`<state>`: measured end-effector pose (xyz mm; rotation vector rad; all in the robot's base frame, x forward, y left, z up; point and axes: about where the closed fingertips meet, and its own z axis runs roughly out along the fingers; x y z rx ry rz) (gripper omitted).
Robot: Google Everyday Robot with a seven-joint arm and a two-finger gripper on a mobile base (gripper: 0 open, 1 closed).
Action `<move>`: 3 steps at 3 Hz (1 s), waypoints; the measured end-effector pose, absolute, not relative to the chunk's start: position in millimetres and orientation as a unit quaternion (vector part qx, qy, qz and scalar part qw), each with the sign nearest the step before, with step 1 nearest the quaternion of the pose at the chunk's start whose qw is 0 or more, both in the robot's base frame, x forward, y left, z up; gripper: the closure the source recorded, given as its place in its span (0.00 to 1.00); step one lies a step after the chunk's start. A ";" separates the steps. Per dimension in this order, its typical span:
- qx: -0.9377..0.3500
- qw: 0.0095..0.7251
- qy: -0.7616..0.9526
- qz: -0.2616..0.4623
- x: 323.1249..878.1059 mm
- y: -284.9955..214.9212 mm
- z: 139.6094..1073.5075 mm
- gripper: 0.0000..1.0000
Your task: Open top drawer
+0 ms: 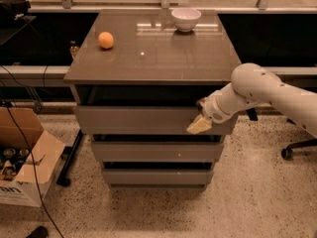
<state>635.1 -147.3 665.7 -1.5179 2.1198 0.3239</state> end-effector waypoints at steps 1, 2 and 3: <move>-0.559 0.254 0.780 0.119 635.2 -147.3 667.1 0.72; -0.559 0.254 0.780 0.119 635.1 -147.3 672.4 0.77; -0.559 0.254 0.780 0.119 635.1 -147.3 677.6 0.54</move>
Offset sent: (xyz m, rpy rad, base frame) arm -0.1457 -0.0452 0.0784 0.0447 0.1832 -0.1646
